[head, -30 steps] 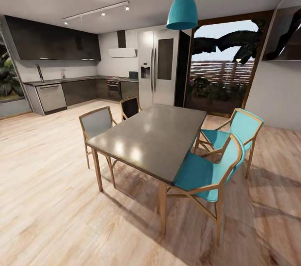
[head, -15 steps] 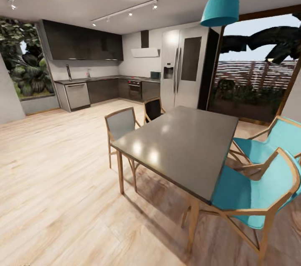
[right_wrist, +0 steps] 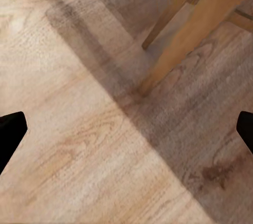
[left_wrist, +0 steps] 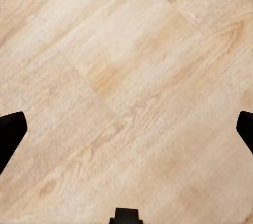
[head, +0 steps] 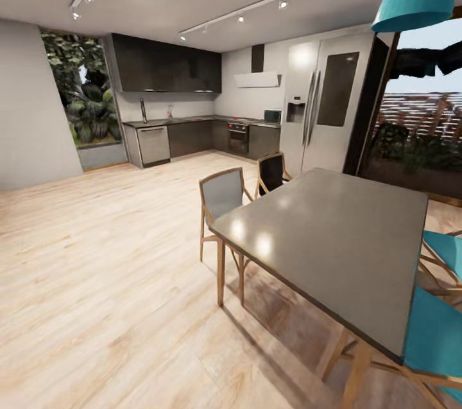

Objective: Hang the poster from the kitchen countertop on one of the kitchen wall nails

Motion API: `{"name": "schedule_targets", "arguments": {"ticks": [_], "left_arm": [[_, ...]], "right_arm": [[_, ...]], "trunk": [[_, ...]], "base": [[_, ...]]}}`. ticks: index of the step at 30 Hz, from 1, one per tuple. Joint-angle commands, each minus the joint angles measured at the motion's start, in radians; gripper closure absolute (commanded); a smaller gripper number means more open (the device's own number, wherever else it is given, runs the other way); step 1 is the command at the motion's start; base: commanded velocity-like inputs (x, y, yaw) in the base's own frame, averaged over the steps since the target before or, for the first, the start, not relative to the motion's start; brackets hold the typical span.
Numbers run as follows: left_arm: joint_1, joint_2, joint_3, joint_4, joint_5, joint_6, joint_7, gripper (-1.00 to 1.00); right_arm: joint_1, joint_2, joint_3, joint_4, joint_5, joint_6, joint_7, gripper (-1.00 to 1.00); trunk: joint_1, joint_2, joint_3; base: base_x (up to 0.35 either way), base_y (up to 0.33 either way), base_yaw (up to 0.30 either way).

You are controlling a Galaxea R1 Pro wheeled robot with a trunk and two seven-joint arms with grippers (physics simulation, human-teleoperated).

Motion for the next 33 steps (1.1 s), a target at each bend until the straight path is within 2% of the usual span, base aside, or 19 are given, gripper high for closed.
{"name": "schedule_targets", "arguments": {"ticks": [1, 3, 8, 14, 33], "left_arm": [[0.0, 0.0, 0.0, -0.001, 0.0, -0.001, -0.001, -1.0], [0.0, 0.0, 0.0, -0.001, 0.0, -0.001, -0.001, -1.0], [0.0, 0.0, 0.0, -0.001, 0.0, -0.001, -0.001, -1.0], [0.0, 0.0, 0.0, -0.001, 0.0, -0.001, -0.001, -1.0], [0.0, 0.0, 0.0, -0.001, 0.0, -0.001, -0.001, -1.0]], "right_arm": [[-0.001, -0.001, 0.002, 0.001, 0.01, -0.002, -0.005, -1.0], [-0.001, -0.002, 0.003, 0.002, 0.011, -0.002, -0.004, -1.0], [-0.001, -0.002, 0.003, 0.005, 0.048, -0.001, -0.003, -1.0], [-0.001, -0.001, 0.004, 0.004, 0.058, -0.001, -0.002, -1.0], [-0.001, 0.0, 0.001, 0.004, 0.059, -0.002, -0.005, -1.0]], "trunk": [[0.001, 0.0, -0.001], [0.001, 0.0, -0.001], [0.001, 0.0, -0.001], [0.001, 0.0, -0.001], [0.001, 0.0, -0.001]], "base": [[0.247, 0.249, 0.092], [0.247, 0.249, 0.061], [0.248, 0.249, 0.014], [0.248, 0.249, 0.04], [0.248, 0.249, 0.27]]}}
